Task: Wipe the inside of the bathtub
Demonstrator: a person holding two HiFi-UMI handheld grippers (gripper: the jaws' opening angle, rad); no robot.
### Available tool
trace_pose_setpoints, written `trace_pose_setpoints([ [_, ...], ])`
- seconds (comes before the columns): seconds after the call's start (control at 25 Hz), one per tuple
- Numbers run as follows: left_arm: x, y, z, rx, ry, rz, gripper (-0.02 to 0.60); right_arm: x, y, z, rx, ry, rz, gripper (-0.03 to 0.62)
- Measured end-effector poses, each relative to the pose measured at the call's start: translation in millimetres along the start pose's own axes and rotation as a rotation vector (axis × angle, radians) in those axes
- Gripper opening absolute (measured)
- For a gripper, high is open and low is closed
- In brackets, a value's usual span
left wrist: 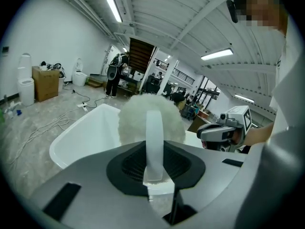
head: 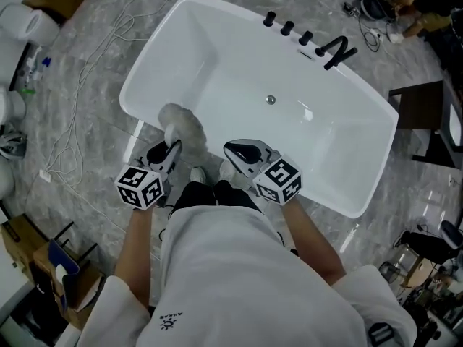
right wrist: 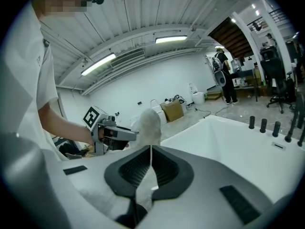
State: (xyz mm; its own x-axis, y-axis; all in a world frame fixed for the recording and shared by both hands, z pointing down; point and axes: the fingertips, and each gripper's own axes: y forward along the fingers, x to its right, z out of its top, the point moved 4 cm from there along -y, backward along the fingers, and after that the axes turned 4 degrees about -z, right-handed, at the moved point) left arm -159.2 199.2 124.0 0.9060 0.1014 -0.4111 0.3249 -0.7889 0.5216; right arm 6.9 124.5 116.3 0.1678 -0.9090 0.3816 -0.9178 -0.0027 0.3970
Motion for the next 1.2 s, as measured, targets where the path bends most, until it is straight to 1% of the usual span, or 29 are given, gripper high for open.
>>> trace_pose_setpoints([
  [0.16, 5, 7, -2, -0.044, 0.022, -0.004, 0.086, -4, 19, 2, 0.005, -0.001, 0.039, 0.023],
  [0.28, 10, 13, -4, -0.085, 0.06, -0.013, 0.084, -5, 31, 0, 0.006, 0.008, 0.055, 0.023],
  [0.36, 6, 16, -7, -0.119, 0.083, -0.016, 0.086, -6, 37, -3, 0.003, 0.016, 0.055, 0.023],
  [0.48, -11, 19, -14, -0.173, 0.112, -0.023, 0.086, -3, 46, -12, -0.01, 0.042, 0.037, 0.023],
  [0.6, -39, 23, -19, -0.25, 0.188, -0.038, 0.084, 3, 56, -24, -0.043, 0.057, 0.016, 0.023],
  [0.68, -64, 26, -20, -0.308, 0.24, -0.045, 0.086, 6, 65, -31, -0.073, 0.058, 0.0, 0.023],
  [0.76, -94, 30, -18, -0.361, 0.273, -0.054, 0.084, 11, 75, -36, -0.099, 0.06, -0.02, 0.023],
  [0.96, -168, 45, -16, -0.467, 0.323, -0.073, 0.084, 21, 116, -54, -0.157, 0.114, -0.062, 0.023],
  [1.08, -206, 54, -20, -0.517, 0.35, -0.089, 0.086, 25, 147, -66, -0.209, 0.117, -0.069, 0.023],
  [1.2, -238, 63, -24, -0.556, 0.364, -0.124, 0.086, 30, 171, -75, -0.248, 0.123, -0.084, 0.023],
])
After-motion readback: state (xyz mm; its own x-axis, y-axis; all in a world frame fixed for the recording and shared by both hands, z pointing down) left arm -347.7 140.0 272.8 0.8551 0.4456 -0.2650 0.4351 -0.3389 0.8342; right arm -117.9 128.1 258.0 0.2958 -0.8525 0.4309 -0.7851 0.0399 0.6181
